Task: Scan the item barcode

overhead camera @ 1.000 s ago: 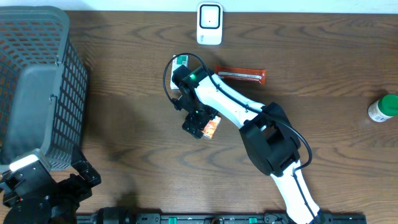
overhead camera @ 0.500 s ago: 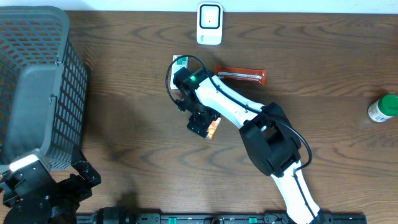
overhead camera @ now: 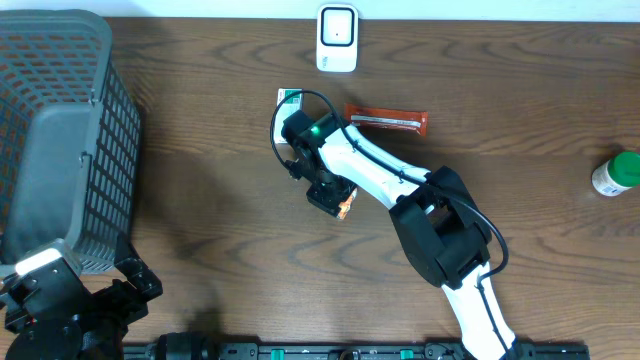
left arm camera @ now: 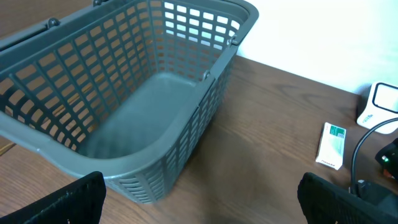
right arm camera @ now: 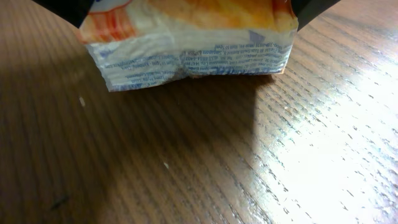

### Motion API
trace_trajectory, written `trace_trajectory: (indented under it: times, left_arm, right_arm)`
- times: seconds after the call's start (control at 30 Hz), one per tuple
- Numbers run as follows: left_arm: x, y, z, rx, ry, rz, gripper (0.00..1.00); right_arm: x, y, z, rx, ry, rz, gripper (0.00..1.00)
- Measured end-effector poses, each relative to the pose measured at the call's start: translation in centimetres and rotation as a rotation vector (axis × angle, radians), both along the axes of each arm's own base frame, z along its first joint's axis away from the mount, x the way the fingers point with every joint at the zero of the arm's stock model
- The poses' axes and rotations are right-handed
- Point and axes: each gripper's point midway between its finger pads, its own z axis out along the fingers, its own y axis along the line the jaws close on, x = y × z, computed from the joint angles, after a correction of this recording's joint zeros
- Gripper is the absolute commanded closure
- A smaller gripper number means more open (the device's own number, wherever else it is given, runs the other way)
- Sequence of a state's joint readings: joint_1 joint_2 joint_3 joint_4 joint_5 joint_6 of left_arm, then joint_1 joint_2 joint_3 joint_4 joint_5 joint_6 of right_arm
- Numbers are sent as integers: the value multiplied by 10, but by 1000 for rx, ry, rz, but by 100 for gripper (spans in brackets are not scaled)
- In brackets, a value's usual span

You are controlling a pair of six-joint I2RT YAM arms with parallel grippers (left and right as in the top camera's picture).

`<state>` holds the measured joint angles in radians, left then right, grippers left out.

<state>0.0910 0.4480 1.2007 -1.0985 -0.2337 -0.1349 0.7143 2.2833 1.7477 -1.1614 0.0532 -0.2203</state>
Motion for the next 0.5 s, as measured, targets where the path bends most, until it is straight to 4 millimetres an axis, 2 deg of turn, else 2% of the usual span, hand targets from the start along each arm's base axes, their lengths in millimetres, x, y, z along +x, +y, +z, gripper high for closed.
trace_trajectory:
  times: [0.23,0.5]
  left_arm:
    - [0,0,0,0,0,0,0]
    - [0,0,0,0,0,0,0]
  right_arm:
    - [-8,3,3,1,39,-107,37]
    - [-24,23,14,60,165,-331,38]
